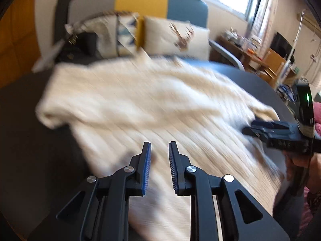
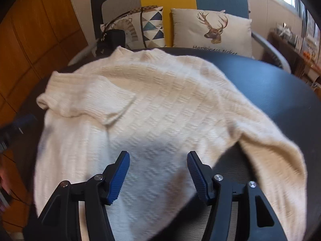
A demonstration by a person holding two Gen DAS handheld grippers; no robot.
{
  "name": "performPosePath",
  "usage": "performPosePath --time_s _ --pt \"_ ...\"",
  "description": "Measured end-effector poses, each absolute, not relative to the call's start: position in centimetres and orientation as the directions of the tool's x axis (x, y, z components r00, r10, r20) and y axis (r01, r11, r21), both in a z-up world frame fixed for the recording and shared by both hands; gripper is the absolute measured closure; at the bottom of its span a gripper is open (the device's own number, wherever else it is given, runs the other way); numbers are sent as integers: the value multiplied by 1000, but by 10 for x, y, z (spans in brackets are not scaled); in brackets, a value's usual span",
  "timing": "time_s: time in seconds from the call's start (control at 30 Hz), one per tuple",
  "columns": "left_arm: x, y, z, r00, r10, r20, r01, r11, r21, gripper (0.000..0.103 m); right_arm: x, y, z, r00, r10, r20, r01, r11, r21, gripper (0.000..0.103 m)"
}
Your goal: Fold clothes
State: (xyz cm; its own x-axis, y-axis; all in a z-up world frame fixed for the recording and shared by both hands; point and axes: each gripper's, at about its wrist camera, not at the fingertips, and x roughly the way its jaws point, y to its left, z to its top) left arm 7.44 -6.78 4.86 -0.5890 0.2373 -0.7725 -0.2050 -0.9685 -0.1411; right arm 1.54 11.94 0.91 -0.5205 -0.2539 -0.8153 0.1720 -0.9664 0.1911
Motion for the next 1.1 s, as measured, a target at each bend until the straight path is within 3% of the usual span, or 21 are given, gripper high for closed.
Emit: performPosePath --time_s 0.13,0.33,0.87,0.9,0.97,1.0,1.1 --pt "90 -46 25 -537 232 -811 -247 -963 -111 83 16 120 -3 -492 -276 -826 145 -961 235 42" --pt "109 -54 25 -548 215 -808 -310 -950 -41 83 20 116 0 -489 -212 -846 208 -970 123 43" --pt "107 -112 30 -466 136 -874 -381 -923 60 77 23 147 2 -457 -150 -877 266 -964 26 43" --pt "106 -119 30 -460 131 -878 -371 -927 56 75 22 151 1 -458 -136 -879 260 -966 15 43" --pt "104 -132 29 -451 119 -885 -343 -938 48 60 19 161 1 -457 -114 -882 242 -970 0 42" --pt "104 -141 29 -449 122 -885 -316 -948 29 45 17 167 1 -456 -110 -883 232 -973 1 42" --pt "104 -155 27 -457 152 -877 -273 -962 -24 43 13 179 0 -456 -117 -882 219 -976 16 42"
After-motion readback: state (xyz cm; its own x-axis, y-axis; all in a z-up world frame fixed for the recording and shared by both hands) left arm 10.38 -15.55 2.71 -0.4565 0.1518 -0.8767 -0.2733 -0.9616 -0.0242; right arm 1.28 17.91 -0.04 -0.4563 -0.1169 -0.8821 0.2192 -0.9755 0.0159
